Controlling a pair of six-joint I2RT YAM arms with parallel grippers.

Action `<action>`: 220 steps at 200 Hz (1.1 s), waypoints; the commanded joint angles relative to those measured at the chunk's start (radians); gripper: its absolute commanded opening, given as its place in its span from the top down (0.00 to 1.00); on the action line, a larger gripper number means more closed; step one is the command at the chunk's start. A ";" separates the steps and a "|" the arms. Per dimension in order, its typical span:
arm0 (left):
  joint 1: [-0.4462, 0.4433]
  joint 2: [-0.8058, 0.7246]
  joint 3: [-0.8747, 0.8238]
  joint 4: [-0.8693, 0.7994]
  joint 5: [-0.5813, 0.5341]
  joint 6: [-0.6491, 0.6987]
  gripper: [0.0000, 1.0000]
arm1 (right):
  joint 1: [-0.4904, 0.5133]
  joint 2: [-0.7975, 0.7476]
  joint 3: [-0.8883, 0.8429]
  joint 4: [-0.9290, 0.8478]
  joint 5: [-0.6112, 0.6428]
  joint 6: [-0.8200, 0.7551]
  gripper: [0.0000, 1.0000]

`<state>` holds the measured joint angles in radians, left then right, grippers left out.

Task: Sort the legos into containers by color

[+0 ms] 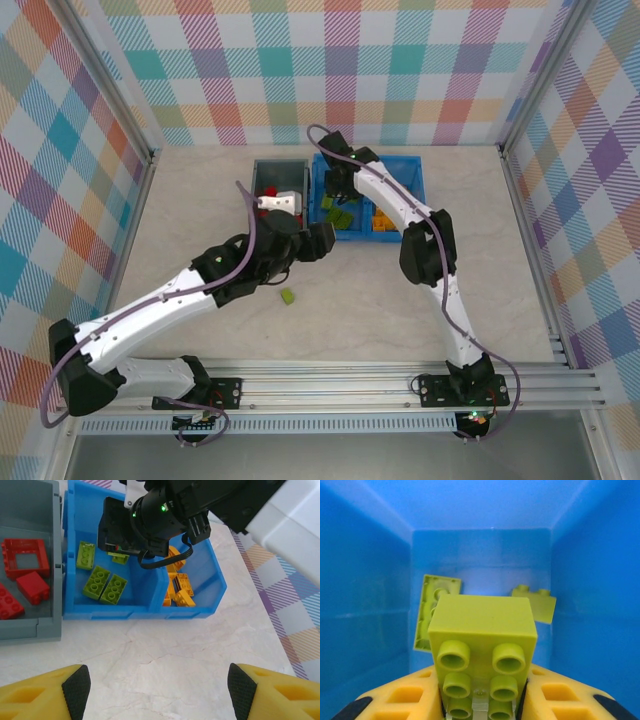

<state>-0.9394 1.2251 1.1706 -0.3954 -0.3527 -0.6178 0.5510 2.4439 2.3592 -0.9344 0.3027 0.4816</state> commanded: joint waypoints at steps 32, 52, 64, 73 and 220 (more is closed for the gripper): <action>-0.042 0.030 0.043 0.006 -0.057 -0.011 0.25 | -0.016 0.145 0.234 -0.117 -0.039 -0.031 0.61; -0.045 0.025 0.038 -0.004 -0.060 -0.011 0.25 | -0.024 0.153 0.236 -0.102 -0.064 -0.024 0.60; -0.045 0.018 0.034 -0.007 -0.060 -0.011 0.25 | -0.026 0.156 0.237 -0.102 -0.067 -0.015 0.58; -0.045 0.013 0.029 -0.008 -0.060 -0.011 0.25 | -0.026 0.160 0.237 -0.104 -0.070 -0.007 0.58; -0.032 -0.087 -0.092 -0.476 -0.143 -0.321 0.24 | 0.088 -0.540 -0.347 0.173 -0.040 -0.100 0.48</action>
<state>-0.9756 1.1549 1.1603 -0.7223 -0.5110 -0.8089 0.5648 2.2555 2.3352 -0.9684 0.2317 0.4473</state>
